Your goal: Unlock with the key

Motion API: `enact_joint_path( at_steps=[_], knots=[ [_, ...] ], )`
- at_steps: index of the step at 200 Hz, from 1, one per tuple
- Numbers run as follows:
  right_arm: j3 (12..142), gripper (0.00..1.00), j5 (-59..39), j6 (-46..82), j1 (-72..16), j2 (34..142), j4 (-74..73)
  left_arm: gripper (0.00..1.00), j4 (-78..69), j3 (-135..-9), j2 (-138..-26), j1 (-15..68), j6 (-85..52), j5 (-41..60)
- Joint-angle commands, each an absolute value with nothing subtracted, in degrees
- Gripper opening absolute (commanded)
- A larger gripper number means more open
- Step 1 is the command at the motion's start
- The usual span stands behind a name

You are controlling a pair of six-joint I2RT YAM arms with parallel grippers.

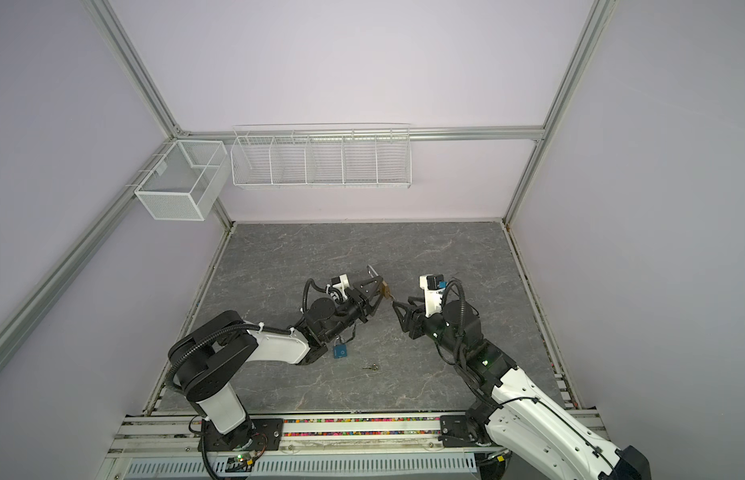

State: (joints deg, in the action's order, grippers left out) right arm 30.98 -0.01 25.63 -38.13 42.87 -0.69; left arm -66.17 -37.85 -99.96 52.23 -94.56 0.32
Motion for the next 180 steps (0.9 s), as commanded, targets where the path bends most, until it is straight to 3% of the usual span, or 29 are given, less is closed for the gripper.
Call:
enact_joint_path(
  at_steps=[1, 67, 180],
  knots=[
    [31.7, 0.51, 0.0, 24.4, -38.1, 44.4, -0.7, 0.0, -72.8, -37.7, -98.1, 52.6, -96.0, 0.7],
    [32.9, 0.51, -1.8, 20.5, -38.1, 46.6, -3.8, 0.0, -73.4, -37.7, -98.0, 53.3, -96.2, 0.3],
    [34.5, 0.32, -3.4, 18.8, -38.2, 52.0, -5.2, 0.0, -72.7, -37.7, -96.4, 53.7, -96.2, -0.1]
  ],
)
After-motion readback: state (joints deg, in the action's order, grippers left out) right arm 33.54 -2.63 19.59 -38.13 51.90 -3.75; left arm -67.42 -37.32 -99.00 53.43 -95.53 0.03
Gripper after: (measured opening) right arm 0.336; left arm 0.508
